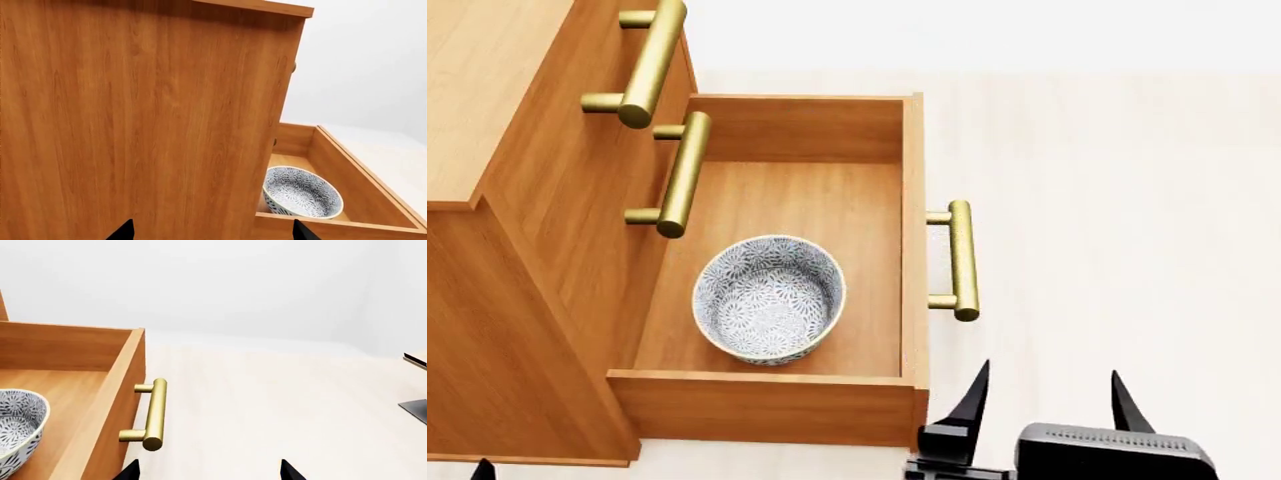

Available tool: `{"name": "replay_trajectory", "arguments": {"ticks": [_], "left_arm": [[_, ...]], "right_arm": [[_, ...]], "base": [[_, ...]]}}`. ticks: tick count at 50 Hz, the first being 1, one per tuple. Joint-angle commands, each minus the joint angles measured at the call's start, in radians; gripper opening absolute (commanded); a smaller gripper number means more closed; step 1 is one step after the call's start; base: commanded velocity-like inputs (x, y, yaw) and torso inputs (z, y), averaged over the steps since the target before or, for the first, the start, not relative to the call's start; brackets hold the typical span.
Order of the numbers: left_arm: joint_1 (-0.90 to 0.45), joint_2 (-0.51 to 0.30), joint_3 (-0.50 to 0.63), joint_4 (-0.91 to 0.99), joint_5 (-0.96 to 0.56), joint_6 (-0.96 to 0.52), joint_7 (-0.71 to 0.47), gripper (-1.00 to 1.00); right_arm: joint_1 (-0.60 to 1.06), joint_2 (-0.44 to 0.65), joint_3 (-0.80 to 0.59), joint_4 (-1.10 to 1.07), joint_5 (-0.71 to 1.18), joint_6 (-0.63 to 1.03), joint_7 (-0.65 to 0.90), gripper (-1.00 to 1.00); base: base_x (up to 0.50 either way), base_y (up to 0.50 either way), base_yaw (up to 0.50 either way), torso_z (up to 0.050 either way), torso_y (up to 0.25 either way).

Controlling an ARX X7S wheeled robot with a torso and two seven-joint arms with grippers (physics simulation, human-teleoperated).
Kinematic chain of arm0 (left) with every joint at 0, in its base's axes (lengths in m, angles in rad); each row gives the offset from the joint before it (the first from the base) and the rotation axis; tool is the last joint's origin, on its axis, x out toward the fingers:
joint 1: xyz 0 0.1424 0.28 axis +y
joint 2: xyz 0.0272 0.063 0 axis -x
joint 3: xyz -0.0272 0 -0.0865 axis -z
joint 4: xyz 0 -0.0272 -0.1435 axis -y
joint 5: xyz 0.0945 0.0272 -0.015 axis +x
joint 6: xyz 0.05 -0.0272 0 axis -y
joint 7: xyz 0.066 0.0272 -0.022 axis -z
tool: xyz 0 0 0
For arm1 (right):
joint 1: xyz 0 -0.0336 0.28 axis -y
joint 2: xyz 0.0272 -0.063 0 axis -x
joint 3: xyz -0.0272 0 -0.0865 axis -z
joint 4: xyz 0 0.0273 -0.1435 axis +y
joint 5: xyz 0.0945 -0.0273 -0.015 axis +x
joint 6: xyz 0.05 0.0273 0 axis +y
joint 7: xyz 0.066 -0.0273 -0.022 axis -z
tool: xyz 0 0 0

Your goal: Put the bowl in the bottom drawer of the cabinet and close it.

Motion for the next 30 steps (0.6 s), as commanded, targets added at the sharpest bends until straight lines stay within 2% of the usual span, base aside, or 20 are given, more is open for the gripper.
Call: {"name": "replay_trajectory", "arguments": {"ticks": [1,30], "left_arm": [[0.003,-0.003,-0.002,0.001,-0.002,0.003,-0.002,1.0],[-0.004,-0.009,-0.003,-0.004,-0.007,0.008,-0.003,1.0]], "right_arm": [[-0.03,-0.031,0.003,0.058,0.007,-0.019,-0.035,1.0],[-0.05,-0.104,0.024,0.178,0.067,-0.028,-0.144,1.0]], "base": [[0.0,0.0,0.0,0.0,0.0],[0.0,0.0,0.0,0.0,0.0]]}}
